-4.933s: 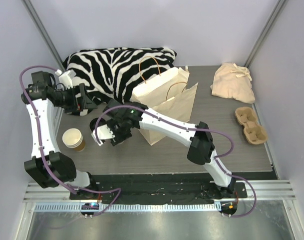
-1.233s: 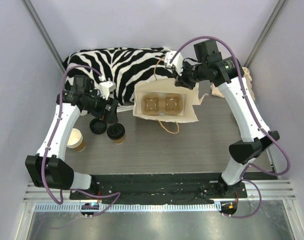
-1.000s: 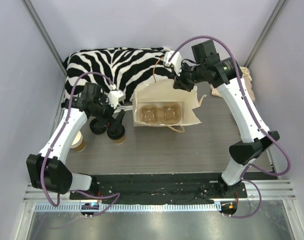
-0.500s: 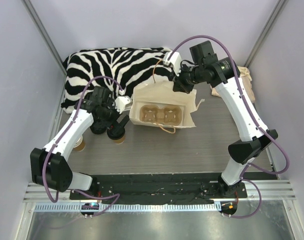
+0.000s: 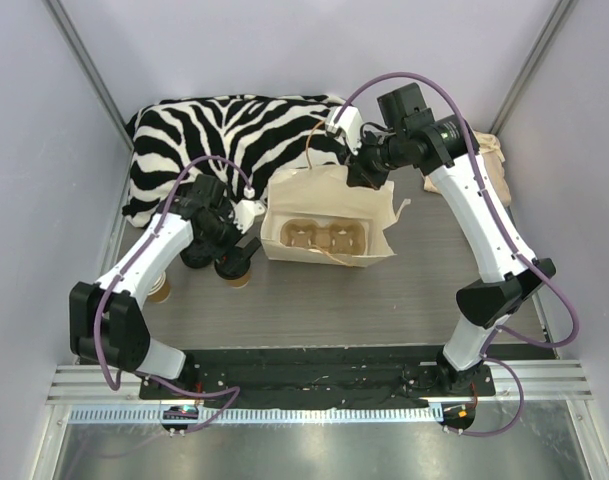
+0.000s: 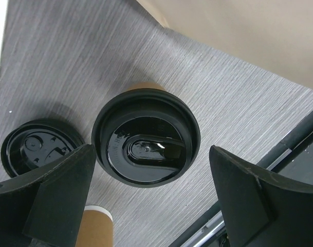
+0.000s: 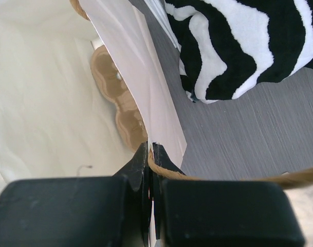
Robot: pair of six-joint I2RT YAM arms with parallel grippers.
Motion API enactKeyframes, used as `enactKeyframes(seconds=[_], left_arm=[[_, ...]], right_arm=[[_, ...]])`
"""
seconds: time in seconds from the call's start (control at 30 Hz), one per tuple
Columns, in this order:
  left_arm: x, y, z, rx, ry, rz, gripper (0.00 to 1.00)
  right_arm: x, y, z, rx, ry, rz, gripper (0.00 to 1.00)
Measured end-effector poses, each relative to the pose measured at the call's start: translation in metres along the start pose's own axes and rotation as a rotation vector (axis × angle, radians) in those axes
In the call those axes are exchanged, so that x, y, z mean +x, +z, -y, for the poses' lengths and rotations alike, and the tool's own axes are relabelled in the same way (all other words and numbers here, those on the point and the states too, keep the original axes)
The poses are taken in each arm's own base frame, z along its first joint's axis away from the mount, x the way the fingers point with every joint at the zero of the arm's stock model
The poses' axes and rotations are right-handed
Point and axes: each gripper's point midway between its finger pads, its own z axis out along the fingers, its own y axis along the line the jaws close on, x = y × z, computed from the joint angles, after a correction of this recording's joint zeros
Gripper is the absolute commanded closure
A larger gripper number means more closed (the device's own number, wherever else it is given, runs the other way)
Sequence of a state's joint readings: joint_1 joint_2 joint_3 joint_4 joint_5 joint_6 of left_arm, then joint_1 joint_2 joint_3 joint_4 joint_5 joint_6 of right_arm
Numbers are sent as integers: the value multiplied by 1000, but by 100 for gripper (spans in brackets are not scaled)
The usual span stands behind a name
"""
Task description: Pack the takeout coffee
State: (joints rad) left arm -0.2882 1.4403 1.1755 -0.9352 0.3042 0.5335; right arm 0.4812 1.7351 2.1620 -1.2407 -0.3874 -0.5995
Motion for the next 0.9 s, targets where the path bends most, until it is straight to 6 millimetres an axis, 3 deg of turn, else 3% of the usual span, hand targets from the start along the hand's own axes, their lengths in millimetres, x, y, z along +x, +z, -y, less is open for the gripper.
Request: enactKeyframes(seconds=[0.33, 0.7, 0.8, 0.9], left_arm=[[6, 4, 3, 27, -5, -30, 18], [10, 10, -2, 0, 3, -39, 16], [10, 10, -4, -8, 5, -36, 22], [10, 10, -5, -15, 5, -35, 40]], right_arm=[[3, 2, -1, -8, 4, -14, 99], [5, 6, 0, -13, 6, -22, 99], [4, 6, 0, -13, 6, -21, 99], [4, 6, 0, -13, 6, -21, 99]])
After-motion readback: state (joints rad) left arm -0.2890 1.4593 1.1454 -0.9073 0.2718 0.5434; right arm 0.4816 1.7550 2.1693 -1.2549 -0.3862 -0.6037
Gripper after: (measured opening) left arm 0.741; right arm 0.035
